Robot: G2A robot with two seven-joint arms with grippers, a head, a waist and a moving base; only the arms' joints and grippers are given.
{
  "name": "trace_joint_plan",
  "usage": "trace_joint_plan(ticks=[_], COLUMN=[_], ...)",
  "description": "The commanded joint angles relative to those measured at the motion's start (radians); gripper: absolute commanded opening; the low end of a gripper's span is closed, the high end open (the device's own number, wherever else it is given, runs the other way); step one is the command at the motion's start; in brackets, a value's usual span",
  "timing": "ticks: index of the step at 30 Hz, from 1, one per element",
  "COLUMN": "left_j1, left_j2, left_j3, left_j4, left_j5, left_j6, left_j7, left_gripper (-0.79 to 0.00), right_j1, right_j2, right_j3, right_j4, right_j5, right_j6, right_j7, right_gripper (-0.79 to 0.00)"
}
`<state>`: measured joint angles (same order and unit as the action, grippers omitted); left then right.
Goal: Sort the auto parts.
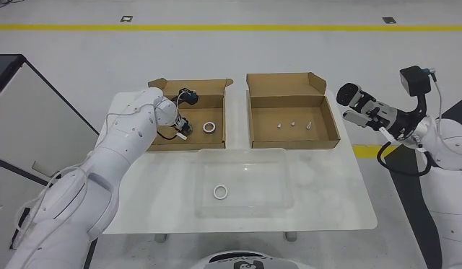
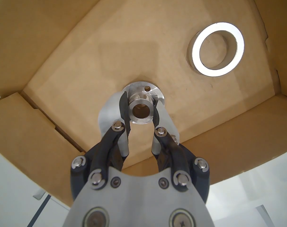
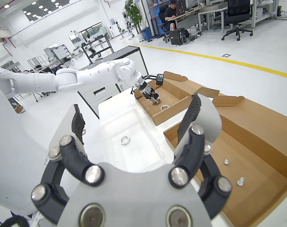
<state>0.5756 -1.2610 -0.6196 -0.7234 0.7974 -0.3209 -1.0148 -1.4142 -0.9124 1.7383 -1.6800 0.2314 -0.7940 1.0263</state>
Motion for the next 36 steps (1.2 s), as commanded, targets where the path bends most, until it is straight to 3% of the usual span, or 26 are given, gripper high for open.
trace_joint_plan(ticks=[1,2,12,19,26,36], left_j1=[-0.004,-0.006,-0.021,-0.014,0.057,0.292], left_j2=[-0.005,-0.008,-0.016,0.008,0.073,0.158], left_j3=[0.000,0.000,-0.021,-0.081,-0.212,-0.411], left_j4=[0.009,0.013,0.008,-0.088,-0.339,-0.819], left_j5=[-0.007,-0.010,-0.035,-0.049,-0.079,-0.158], left_j6=[-0.005,-0.006,-0.020,-0.014,-0.055,-0.110], left_j7=[0.004,0.004,0.013,0.021,-0.009,-0.107], left_gripper=[-0.105,0.000,0.000,0.000,0.000,0.000], right_j1=[0.000,0.000,0.000,0.000,0.000,0.000], right_j2=[0.000,0.000,0.000,0.000,0.000,0.000], right_j3=[0.000,0.000,0.000,0.000,0.000,0.000], right_j4=[0.000,0.000,0.000,0.000,0.000,0.000], right_j5=[0.000,0.000,0.000,0.000,0.000,0.000], right_j6=[0.000,0.000,0.000,0.000,0.000,0.000], right_j7=[0.000,0.000,0.000,0.000,0.000,0.000], right_gripper=[0.000,0.000,0.000,0.000,0.000,0.000])
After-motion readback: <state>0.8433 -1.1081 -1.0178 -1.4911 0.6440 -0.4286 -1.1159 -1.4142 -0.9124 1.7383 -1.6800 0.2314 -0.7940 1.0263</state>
